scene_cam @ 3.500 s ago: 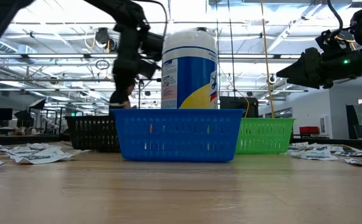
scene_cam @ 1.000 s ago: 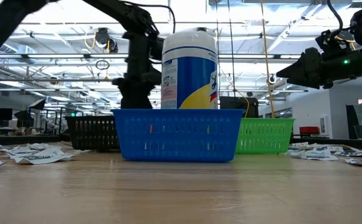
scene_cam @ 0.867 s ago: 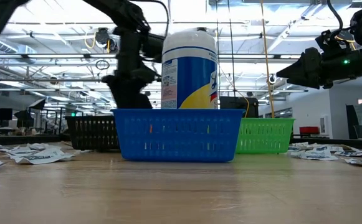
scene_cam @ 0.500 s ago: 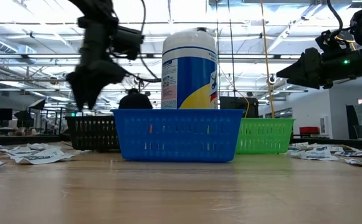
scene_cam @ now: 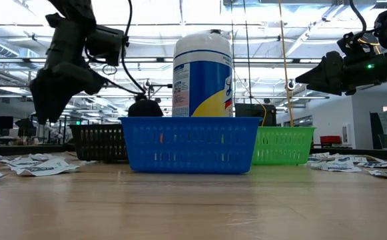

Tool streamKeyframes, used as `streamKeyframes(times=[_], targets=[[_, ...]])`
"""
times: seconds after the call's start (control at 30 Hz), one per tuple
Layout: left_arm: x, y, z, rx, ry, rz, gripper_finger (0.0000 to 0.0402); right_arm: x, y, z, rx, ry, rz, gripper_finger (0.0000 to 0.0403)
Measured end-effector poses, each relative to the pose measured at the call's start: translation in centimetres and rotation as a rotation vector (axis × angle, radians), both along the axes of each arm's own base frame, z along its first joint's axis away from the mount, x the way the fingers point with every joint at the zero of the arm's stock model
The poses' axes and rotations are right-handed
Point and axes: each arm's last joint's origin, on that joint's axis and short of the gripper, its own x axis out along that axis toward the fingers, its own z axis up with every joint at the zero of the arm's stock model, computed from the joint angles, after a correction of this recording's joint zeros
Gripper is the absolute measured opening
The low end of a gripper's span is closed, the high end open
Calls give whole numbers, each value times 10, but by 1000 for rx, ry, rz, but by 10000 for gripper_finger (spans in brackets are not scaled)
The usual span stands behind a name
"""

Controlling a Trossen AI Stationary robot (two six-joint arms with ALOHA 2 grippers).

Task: Pick & Place First Aid Supplies
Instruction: Put the orange ointment pack into the orange bin

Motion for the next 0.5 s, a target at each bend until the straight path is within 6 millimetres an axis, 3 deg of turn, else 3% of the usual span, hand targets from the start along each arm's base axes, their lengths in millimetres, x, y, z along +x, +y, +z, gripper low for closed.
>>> streamKeyframes(times=[0.17,0.5], targets=[[9,-7,-6,13,-35,-39,284,0,0,0,0,0,0,380],[32,-18,-8,94,-222,-310,271,0,0,0,0,0,0,380]])
